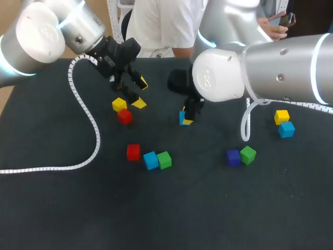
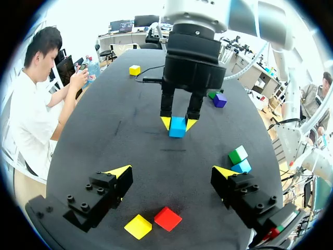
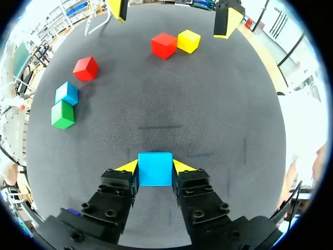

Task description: Place the blue cubes, place green cubes on the blue cubes, place the yellow cubes on the green cubes, then place the red cubes on the yellow cubes, and place purple cube on the red cubes.

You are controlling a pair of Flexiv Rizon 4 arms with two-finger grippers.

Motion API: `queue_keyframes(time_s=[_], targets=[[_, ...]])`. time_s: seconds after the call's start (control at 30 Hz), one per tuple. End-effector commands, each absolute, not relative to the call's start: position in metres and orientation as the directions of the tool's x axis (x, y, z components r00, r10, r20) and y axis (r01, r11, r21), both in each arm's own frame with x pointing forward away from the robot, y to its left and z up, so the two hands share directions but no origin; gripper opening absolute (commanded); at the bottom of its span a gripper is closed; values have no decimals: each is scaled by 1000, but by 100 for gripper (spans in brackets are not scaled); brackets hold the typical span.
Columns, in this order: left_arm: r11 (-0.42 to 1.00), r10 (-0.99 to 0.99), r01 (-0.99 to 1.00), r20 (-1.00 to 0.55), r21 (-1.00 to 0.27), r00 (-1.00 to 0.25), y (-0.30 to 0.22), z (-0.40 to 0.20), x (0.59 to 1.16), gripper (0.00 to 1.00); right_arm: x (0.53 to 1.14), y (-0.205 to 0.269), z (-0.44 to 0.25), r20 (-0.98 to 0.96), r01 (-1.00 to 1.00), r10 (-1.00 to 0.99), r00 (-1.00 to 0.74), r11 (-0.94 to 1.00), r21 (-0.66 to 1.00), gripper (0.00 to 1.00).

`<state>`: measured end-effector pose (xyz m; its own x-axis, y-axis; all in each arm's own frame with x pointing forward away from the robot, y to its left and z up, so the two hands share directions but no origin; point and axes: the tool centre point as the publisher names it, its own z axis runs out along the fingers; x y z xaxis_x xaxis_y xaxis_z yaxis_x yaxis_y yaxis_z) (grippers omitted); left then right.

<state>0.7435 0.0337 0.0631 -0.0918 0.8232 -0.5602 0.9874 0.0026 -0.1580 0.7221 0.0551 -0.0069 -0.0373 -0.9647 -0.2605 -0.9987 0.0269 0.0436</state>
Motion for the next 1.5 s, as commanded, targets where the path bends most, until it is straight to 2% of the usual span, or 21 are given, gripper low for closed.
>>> queue_keyframes(time_s=[0.03, 1.5], targets=[[-3, 824, 987, -559, -162, -90, 34, 63, 747, 100, 710, 50, 0, -264, -999, -964, -34, 29, 24, 0], [-3, 824, 987, -559, -162, -90, 34, 63, 747, 100, 706, 57, -11, -248, -999, -968, -44, 39, 24, 0]])
